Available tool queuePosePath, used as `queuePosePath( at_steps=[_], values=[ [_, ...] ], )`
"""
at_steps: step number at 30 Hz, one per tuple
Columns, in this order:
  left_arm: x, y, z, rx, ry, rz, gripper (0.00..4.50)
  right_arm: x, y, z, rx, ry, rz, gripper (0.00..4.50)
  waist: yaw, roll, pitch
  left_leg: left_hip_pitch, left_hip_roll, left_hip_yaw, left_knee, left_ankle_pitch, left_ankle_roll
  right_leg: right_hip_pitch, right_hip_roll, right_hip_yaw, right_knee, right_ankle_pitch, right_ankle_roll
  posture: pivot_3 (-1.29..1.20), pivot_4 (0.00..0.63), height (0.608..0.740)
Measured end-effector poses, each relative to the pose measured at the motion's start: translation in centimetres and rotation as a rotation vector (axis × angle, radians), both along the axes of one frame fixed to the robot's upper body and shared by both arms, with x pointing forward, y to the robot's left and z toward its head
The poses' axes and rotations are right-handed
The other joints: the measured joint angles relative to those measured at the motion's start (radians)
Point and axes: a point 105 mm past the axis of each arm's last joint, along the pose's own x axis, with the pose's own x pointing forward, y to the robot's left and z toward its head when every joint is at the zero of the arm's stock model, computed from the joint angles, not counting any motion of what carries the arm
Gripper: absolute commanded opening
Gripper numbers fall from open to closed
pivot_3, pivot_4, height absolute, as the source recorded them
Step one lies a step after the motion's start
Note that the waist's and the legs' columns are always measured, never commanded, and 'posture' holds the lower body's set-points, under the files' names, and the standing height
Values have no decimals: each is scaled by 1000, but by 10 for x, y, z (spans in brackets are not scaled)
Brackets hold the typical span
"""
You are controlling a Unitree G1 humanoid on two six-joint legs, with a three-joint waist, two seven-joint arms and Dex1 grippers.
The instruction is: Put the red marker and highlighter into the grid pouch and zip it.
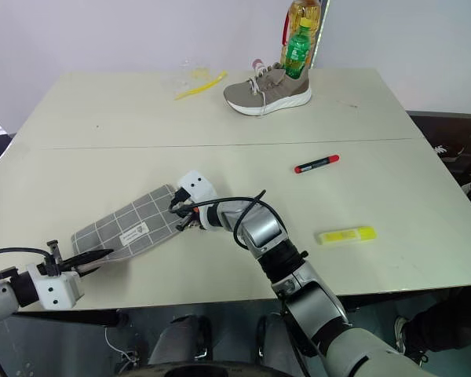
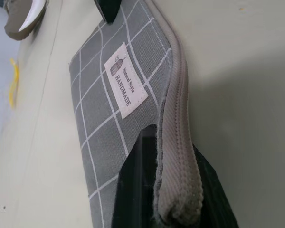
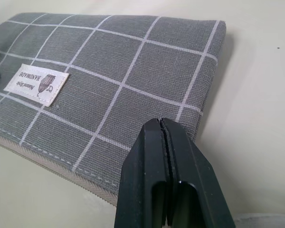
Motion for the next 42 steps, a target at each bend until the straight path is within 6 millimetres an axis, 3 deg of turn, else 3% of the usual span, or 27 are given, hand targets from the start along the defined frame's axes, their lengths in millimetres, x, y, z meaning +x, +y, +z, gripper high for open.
queuePosePath(
  at_steps=[3,6,7,9,13,16,20,27,30,36,37,42],
  values=[
    [6,-2,5,-109,-4,75,49,11,-8,5,-7,-78,-39,0,2,0,0,0,0,0,0,0,0,0,0,0,0,0,0,0,150,702],
    [16,-9,17,-260,1,159,49,30,-27,22,-2,-193,-91,0,5,0,1,-1,0,0,1,0,0,0,0,0,0,0,0,0,150,702],
    [19,-12,22,-306,10,184,16,37,-37,32,9,-238,-101,263,5,0,1,-1,0,0,1,0,0,0,0,0,0,0,0,0,150,702],
    [25,-19,31,-384,25,219,0,47,-58,50,12,-311,-105,912,4,0,1,-1,-1,0,1,0,0,3,0,0,0,0,0,0,150,702],
    [39,-28,42,-523,34,304,0,60,-105,74,-47,-389,-112,2974,3,1,1,-1,-1,0,0,0,0,4,0,0,0,0,0,0,150,702],
    [47,-38,46,-584,32,328,0,61,-121,79,-68,-409,-105,4466,-3,-1,0,0,0,2,0,0,0,4,1,0,0,0,0,0,150,702],
    [55,-54,50,-644,32,312,0,50,-115,76,-52,-379,-37,4466,-2,1,1,0,0,2,-1,1,0,3,1,0,1,0,0,0,150,702],
    [65,-76,51,-696,40,282,0,44,-82,70,37,-276,-76,4466,5,1,1,-1,0,1,0,1,-1,4,1,0,1,0,0,0,150,702],
    [66,-82,49,-710,52,277,0,48,-76,72,47,-275,-110,3563,6,1,1,-1,-1,1,1,1,-1,4,0,0,1,0,0,0,150,702],
    [66,-87,47,-713,59,274,0,58,-80,74,34,-285,-174,257,4,1,1,-1,-1,1,0,1,-1,4,0,0,1,0,0,0,150,702],
    [66,-87,47,-713,58,275,0,58,-81,73,31,-282,-178,30,3,1,1,-1,-1,1,0,1,-1,4,1,0,1,0,0,0,150,702],
    [66,-90,45,-719,60,276,0,58,-81,73,11,-296,-167,30,4,1,1,-1,-1,1,1,1,-1,4,1,0,1,0,0,0,150,702]
  ],
)
